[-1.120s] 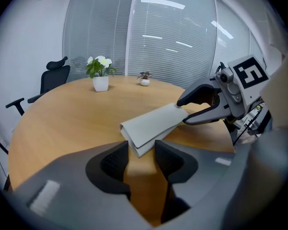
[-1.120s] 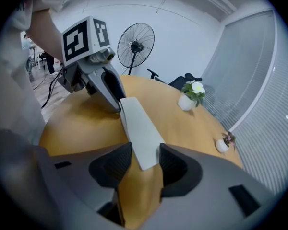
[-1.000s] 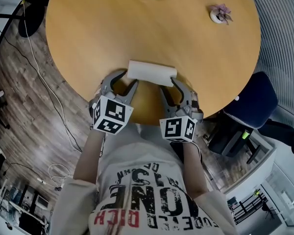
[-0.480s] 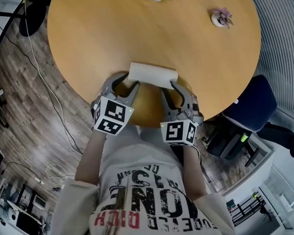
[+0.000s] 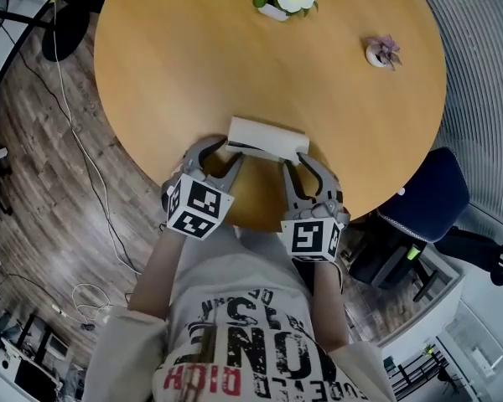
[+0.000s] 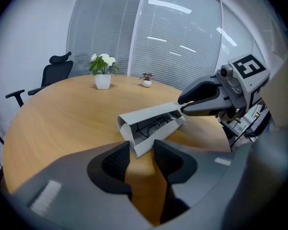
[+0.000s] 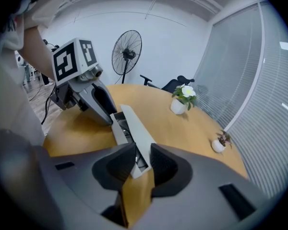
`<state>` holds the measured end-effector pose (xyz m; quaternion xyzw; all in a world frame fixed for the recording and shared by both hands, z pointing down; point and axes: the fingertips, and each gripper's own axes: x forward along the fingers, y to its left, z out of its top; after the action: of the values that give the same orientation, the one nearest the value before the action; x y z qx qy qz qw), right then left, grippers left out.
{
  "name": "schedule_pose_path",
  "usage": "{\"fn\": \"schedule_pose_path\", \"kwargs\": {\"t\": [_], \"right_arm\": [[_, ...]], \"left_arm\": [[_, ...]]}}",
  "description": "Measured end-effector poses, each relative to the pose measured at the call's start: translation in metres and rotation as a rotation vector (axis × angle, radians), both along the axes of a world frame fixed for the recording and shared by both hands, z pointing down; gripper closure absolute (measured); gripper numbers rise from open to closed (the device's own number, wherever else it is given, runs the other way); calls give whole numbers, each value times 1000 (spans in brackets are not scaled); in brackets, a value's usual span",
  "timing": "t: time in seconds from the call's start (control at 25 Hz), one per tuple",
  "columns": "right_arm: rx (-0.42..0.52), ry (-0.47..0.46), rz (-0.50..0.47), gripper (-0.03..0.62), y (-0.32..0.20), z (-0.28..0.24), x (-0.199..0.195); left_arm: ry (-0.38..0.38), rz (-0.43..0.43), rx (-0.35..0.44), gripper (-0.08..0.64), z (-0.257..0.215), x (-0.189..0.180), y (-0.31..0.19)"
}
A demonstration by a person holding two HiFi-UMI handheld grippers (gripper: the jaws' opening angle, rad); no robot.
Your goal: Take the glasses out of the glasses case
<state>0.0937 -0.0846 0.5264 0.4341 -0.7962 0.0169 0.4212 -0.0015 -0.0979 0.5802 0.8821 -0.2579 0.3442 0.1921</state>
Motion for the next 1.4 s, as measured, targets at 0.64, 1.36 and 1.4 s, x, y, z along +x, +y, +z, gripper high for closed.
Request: {"fn": "schedule_pose_path", "kwargs": {"t": [0.64, 1.36, 1.4], "right_arm": [[27, -26, 23, 509, -33, -15, 9], [25, -68, 69, 510, -72, -8, 20], [28, -68, 70, 509, -74, -8, 20]], "left_arm": [[6, 3, -24, 393, 0, 0, 0], [14, 5, -36, 396, -1, 0, -1], [13, 5, -36, 396, -1, -1, -1]]}}
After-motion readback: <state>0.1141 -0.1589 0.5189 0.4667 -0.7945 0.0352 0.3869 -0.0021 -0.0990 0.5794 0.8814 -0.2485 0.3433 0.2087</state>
